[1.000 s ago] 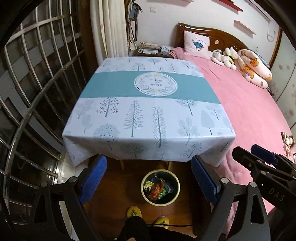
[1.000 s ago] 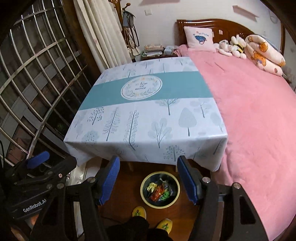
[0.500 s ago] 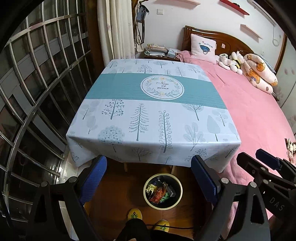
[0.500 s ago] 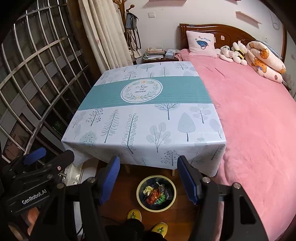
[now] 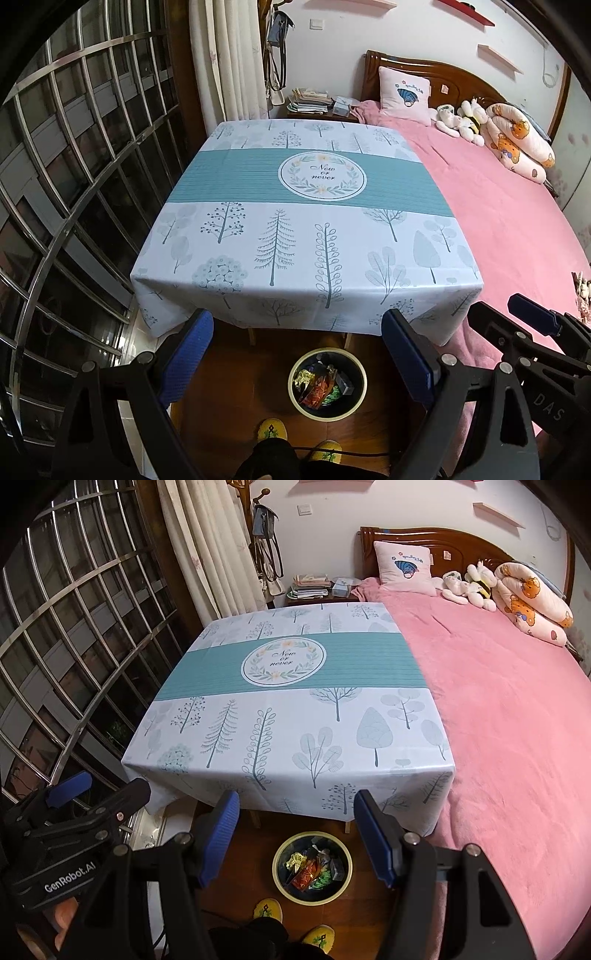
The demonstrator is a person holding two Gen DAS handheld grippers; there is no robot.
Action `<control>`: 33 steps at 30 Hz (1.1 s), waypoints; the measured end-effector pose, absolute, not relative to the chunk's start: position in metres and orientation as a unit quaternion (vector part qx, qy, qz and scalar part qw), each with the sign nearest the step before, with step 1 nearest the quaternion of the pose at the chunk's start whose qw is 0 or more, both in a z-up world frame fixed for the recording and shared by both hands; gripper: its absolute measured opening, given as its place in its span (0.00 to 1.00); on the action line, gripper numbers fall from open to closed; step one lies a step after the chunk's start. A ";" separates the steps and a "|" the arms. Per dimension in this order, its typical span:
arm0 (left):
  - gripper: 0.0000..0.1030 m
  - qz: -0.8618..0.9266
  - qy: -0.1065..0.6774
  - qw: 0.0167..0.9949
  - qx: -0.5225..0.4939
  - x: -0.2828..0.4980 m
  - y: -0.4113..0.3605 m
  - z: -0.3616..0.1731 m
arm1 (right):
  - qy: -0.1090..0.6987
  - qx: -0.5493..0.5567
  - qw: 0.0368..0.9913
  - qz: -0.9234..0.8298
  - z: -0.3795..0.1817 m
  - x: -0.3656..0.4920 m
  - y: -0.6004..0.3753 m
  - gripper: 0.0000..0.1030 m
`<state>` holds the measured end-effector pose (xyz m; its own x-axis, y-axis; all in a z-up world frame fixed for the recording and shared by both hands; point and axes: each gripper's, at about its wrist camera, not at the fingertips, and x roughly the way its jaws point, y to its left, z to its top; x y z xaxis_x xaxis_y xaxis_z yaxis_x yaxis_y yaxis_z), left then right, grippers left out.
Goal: Collect trash
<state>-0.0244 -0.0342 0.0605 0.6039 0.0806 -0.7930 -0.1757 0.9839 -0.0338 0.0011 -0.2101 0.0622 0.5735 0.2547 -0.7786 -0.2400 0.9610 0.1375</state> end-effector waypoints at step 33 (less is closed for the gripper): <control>0.89 0.069 0.456 0.886 -0.049 -0.013 -0.043 0.051 | 0.455 0.009 0.879 0.140 0.048 0.009 -0.213 0.63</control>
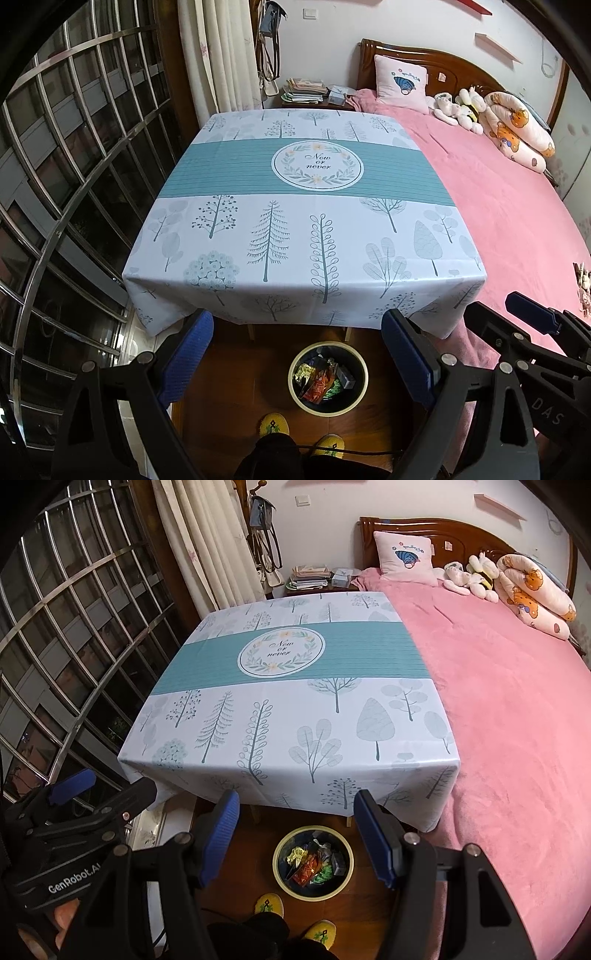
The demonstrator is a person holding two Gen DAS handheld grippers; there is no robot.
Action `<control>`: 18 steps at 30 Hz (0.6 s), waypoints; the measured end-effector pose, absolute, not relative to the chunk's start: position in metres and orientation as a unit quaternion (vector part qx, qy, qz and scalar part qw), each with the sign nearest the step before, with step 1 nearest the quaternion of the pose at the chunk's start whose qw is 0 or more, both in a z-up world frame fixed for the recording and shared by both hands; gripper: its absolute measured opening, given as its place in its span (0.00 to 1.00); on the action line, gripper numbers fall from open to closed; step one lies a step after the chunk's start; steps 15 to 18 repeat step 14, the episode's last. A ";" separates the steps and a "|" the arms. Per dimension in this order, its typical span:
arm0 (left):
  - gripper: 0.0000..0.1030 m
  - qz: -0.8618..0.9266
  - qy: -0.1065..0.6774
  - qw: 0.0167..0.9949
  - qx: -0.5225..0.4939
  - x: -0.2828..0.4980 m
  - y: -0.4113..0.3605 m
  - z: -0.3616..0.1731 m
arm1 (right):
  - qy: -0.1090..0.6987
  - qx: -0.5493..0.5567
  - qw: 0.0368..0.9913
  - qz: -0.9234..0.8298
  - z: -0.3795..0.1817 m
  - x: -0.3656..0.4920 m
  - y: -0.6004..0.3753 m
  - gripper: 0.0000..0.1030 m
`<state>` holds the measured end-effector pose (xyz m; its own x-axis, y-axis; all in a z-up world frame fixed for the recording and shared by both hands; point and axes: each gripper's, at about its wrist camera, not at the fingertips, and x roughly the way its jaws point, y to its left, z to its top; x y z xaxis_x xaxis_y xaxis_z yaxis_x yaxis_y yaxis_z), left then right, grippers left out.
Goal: Collect trash
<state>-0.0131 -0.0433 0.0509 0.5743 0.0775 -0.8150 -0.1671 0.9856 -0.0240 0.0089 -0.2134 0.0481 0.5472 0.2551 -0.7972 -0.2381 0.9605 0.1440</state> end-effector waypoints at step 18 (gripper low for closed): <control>0.89 0.067 0.461 0.884 -0.050 -0.009 -0.037 0.045 | 0.461 0.010 0.876 0.141 0.042 0.009 -0.208 0.63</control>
